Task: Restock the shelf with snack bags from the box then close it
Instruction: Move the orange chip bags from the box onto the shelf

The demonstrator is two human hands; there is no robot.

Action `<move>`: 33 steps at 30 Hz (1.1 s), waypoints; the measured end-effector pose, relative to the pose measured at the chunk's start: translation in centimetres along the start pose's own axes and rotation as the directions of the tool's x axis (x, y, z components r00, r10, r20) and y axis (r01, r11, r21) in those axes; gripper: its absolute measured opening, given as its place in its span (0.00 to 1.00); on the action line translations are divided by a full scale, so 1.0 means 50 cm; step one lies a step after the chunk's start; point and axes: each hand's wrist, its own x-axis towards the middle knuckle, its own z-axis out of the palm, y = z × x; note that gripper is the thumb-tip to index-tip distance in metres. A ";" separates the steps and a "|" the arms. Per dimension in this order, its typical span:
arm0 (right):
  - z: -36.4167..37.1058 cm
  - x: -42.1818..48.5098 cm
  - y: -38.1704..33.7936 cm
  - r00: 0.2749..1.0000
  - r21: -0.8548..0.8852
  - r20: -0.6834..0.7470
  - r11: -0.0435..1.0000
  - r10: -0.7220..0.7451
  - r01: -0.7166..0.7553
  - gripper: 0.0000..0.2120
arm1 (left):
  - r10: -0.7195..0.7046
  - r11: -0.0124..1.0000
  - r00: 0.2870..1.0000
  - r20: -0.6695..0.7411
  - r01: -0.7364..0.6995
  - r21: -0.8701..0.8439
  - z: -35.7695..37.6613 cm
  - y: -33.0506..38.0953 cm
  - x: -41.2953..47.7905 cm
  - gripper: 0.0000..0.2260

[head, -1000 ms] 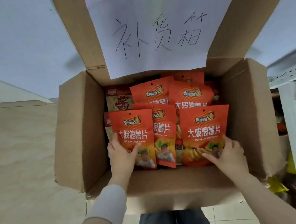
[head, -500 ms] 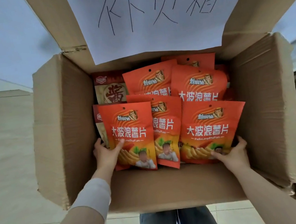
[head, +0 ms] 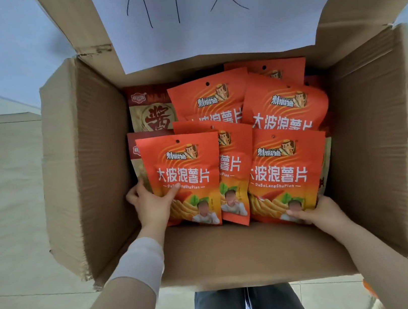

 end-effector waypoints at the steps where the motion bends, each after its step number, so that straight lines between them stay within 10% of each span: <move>1: -0.001 0.001 0.002 1.000 -0.007 0.013 1.000 0.000 0.000 0.20 | 0.010 1.000 1.000 0.016 -0.010 -0.012 -0.001 -0.001 -0.004 0.38; 18: -0.143 -0.326 -0.057 0.944 0.361 -0.240 0.882 -0.227 0.304 0.17 | 0.427 0.820 0.897 0.116 -0.329 -0.469 -0.228 0.175 -0.318 0.11; 24: -0.139 -0.591 0.019 0.824 0.381 -0.527 0.809 -0.208 0.448 0.14 | 0.629 0.714 0.753 0.192 -0.462 -0.527 -0.318 0.220 -0.494 0.10; 33: -0.009 -0.950 0.256 0.704 0.530 -0.706 0.716 0.076 0.455 0.34 | 0.831 0.553 0.436 0.345 -0.583 -0.595 -0.404 0.213 -0.800 0.11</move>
